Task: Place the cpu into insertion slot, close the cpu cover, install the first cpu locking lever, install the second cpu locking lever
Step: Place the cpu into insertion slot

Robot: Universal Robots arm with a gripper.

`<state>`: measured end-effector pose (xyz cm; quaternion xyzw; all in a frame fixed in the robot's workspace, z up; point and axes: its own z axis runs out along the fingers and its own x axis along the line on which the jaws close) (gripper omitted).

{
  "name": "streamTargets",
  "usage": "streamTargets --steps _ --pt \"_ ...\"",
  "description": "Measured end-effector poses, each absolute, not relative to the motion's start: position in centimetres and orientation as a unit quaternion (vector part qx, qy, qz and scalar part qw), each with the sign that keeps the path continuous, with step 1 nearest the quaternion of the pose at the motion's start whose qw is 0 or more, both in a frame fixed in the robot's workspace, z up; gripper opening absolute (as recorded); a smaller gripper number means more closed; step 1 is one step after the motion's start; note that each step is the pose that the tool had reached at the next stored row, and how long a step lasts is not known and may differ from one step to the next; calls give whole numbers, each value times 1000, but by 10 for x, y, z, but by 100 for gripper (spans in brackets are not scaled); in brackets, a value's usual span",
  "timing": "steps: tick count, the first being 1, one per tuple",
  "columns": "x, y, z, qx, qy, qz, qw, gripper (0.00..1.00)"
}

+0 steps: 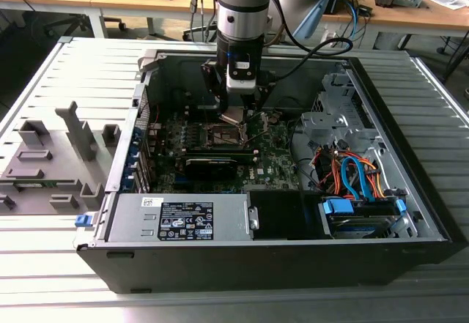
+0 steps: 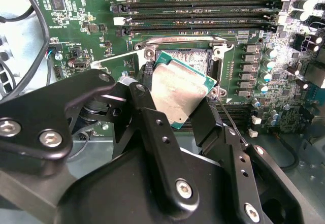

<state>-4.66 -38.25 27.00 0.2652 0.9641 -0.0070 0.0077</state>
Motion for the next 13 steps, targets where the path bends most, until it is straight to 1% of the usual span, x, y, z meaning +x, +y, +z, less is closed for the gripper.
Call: streamTargets --steps 13 --pt "-47 -382 270 269 963 -7 8 54"
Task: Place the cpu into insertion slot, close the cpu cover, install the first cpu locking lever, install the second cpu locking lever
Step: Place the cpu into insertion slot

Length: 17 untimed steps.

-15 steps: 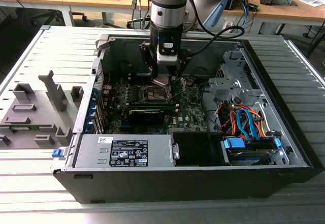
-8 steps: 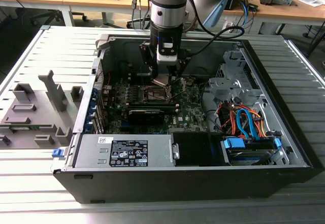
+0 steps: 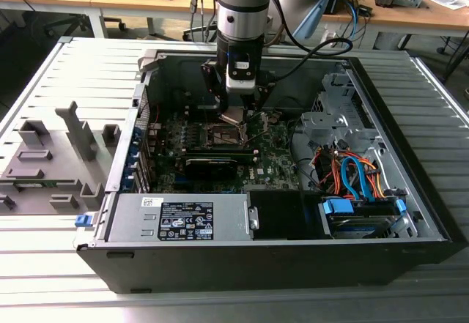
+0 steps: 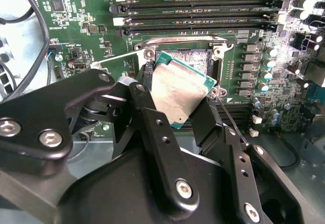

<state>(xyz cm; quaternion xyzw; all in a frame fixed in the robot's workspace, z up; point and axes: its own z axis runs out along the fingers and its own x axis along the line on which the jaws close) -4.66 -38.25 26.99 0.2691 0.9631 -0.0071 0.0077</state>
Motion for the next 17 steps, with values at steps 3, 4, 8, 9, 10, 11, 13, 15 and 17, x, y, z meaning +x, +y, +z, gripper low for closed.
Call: streamTargets --steps 3,4,8,9,10,11,13,15,17 --pt "-47 -383 270 270 963 -7 8 54" --pt "-47 -382 270 270 963 -7 8 54" --pt "-47 -382 270 271 962 -7 8 54" --pt "-47 -383 270 271 962 -7 8 54" --pt "-47 -383 270 272 962 -7 8 54" --pt "-47 -382 270 272 962 -7 8 54" --pt "-47 -383 270 272 962 -7 8 54" --pt "-47 -382 270 273 962 -7 8 54" --pt "-47 -382 270 273 962 -7 8 54"
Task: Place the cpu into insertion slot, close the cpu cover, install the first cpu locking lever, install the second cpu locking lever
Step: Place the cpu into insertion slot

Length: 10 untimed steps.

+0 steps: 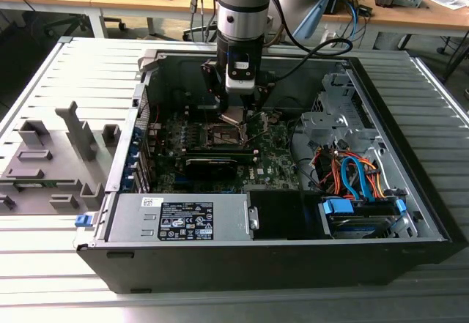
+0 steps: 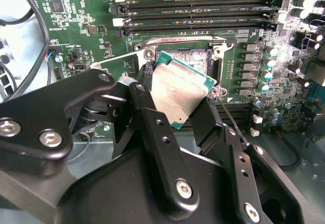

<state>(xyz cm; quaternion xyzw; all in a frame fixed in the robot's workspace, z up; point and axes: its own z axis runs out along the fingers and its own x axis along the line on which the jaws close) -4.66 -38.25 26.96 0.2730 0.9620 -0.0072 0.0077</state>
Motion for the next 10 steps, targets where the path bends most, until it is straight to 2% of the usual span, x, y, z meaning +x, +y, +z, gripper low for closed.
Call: streamTargets --steps 10 --pt "-47 -382 270 276 961 -7 8 54"
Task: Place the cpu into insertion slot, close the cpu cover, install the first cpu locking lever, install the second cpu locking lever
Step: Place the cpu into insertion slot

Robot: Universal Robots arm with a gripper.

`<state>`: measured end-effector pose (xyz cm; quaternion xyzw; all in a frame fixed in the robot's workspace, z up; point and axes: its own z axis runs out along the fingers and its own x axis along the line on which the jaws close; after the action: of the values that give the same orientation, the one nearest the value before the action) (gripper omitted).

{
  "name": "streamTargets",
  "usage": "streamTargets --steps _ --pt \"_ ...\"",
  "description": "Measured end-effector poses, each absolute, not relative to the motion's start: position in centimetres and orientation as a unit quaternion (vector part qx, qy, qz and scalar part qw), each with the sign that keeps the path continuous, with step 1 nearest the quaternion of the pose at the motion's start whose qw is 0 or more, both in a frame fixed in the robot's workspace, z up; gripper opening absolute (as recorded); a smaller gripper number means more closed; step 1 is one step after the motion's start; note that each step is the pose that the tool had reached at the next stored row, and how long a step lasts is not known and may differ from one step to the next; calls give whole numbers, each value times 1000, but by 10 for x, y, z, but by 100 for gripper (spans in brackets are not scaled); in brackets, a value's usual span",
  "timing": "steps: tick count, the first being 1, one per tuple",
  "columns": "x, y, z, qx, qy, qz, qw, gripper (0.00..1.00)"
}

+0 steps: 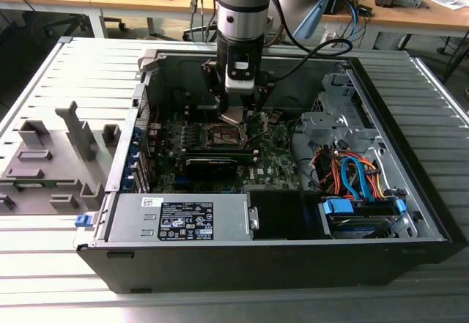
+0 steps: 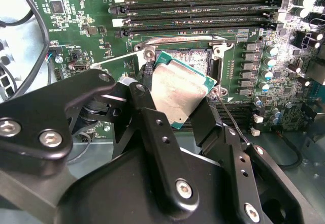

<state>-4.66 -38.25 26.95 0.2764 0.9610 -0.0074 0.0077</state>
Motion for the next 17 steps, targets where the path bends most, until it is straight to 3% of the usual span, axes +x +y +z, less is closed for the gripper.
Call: streamTargets --steps 17 --pt "-47 -382 269 280 960 -8 8 54"
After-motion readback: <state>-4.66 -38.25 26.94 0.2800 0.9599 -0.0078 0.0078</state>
